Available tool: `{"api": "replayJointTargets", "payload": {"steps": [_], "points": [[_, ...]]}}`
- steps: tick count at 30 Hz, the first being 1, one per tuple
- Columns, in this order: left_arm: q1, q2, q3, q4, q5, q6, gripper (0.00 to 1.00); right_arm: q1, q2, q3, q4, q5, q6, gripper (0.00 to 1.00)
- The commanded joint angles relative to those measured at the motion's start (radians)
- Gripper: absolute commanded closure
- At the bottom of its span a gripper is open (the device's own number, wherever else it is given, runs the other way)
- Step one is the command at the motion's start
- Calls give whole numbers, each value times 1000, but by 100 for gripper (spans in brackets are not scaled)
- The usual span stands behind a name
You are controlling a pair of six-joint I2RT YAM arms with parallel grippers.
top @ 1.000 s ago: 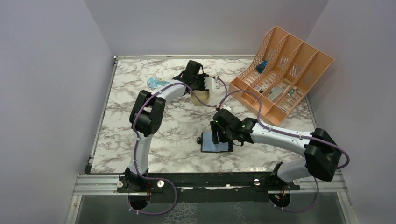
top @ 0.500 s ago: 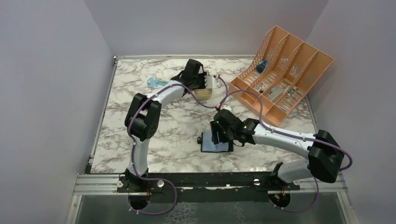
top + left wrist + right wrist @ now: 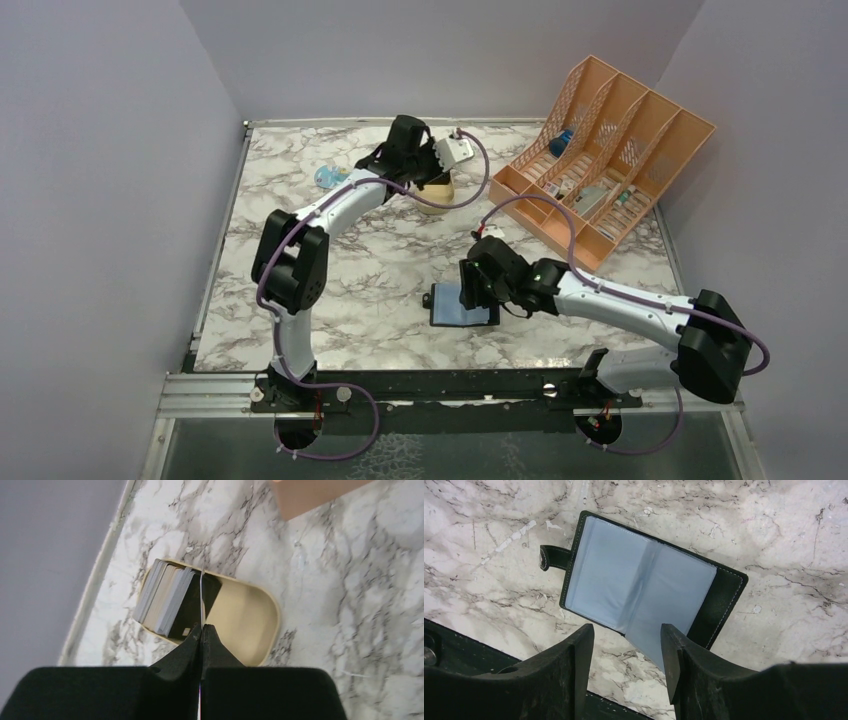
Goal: Put the credit cards into the card holder
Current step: Pick up the credit card from the storage box, then insert the credit card into the card holder.
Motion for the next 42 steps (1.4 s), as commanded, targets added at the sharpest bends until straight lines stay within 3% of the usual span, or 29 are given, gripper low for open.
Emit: {"api": "replayJointTargets", "payload": {"steps": [1, 5, 9, 14, 22, 32, 42], "points": [[4, -62, 35, 2, 64, -441, 100, 1, -35, -16, -3, 41, 25, 50], [18, -68, 95, -114, 75, -753, 100, -2, -44, -36, 9, 59, 29, 56], [26, -104, 61, -178, 178, -917, 100, -5, -39, -54, 14, 73, 31, 60], [26, -254, -138, -135, 191, -1092, 100, -11, -31, -78, 17, 107, 33, 65], [26, -420, -552, 144, 303, -1433, 100, -14, -8, -92, 14, 137, 38, 71], [8, -472, -821, 417, 328, -1702, 100, -14, 13, -125, 20, 135, 66, 74], [-58, -440, -894, 477, 316, -1746, 100, -14, 35, -136, 37, 129, 72, 77]]}}
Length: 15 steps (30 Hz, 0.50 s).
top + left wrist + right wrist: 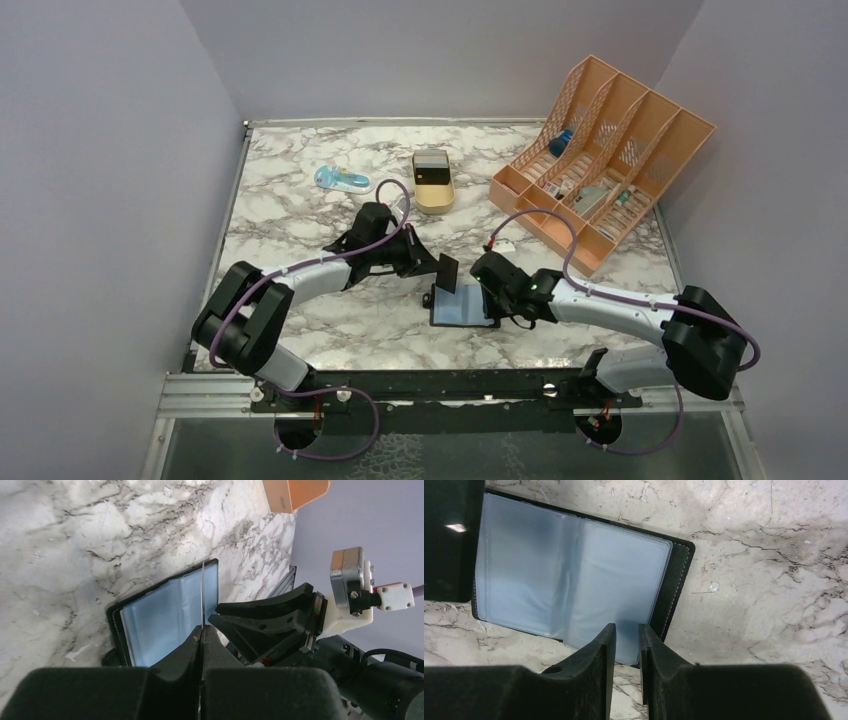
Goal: Put the credit cards into the card holder
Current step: Insert the credit card into the card holder.
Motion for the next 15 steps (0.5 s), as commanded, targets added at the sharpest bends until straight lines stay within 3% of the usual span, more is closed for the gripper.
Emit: {"api": "replayJointTargets", "payload": {"steps": [1, 15], "points": [[-35, 4, -20, 74, 20, -30, 100, -5, 17, -11, 30, 28, 21, 77], [-117, 82, -61, 102, -38, -6, 100, -5, 16, -30, 33, 14, 32, 78]]}}
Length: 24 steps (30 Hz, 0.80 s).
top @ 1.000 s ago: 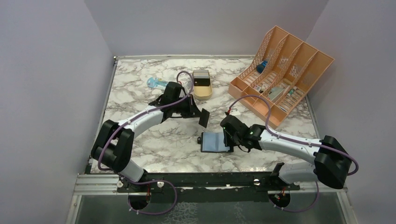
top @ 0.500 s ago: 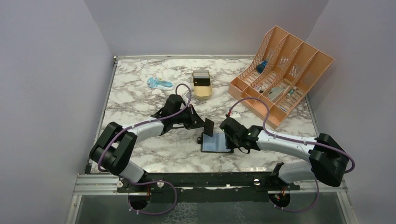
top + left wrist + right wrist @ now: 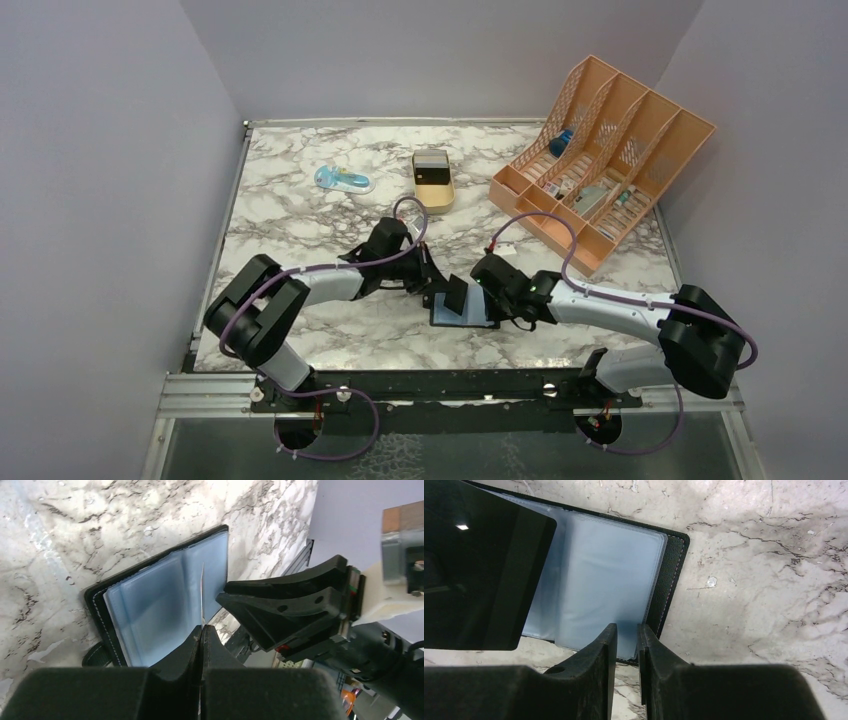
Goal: Put the credit cards into the card holder
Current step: Insert the credit card into the card holder.
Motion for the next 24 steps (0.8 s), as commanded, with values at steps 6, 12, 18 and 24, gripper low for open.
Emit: {"api": "replayJointTargets", "payload": {"steps": [6, 12, 18, 24], "points": [[-30, 60, -37, 65, -34, 4, 100, -3, 4, -15, 28, 9, 17, 79], [-35, 94, -34, 79, -33, 5, 100, -3, 7, -21, 31, -1, 23, 79], [-40, 129, -29, 100, -22, 2, 100, -3, 6, -32, 36, -10, 28, 79], [-44, 86, -46, 105, -42, -18, 100, -3, -4, -23, 16, -10, 34, 80]]}}
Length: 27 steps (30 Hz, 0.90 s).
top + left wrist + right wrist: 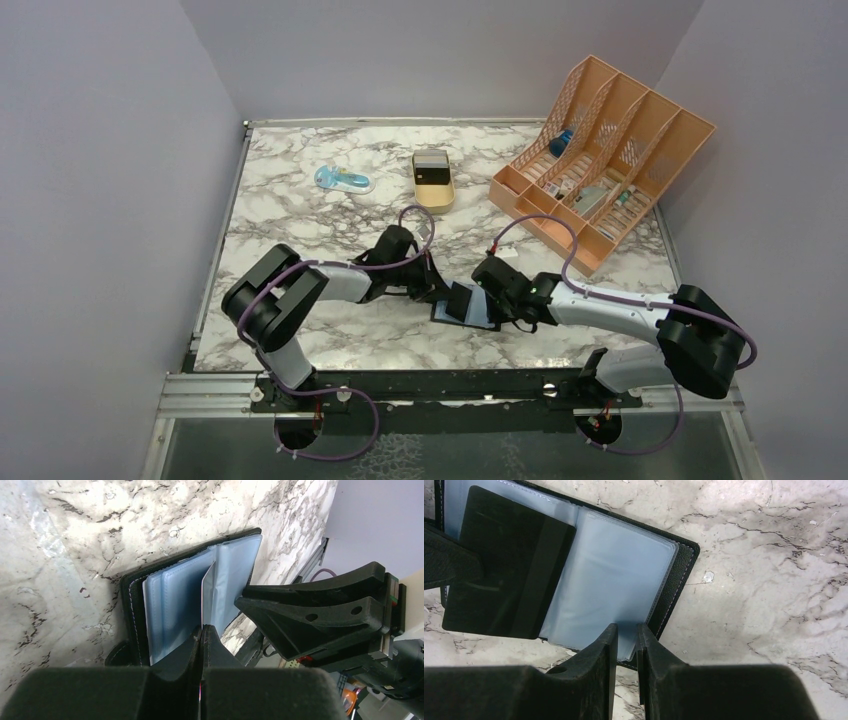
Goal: Put the credit cards into the card holder
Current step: Insert the credit card into the card holder.
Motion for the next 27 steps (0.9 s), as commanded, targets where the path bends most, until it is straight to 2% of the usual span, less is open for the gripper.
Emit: {"api": "replayJointTargets", "payload": {"steps": [1, 7, 27], "points": [[-9, -43, -21, 13, -31, -17, 100, -3, -11, -1, 8, -8, 17, 80], [-21, -90, -18, 13, -53, -23, 100, -3, -4, -6, 17, -8, 18, 81], [-51, 16, -30, 103, -72, -12, 100, -3, -21, -13, 9, -13, 26, 81]]}}
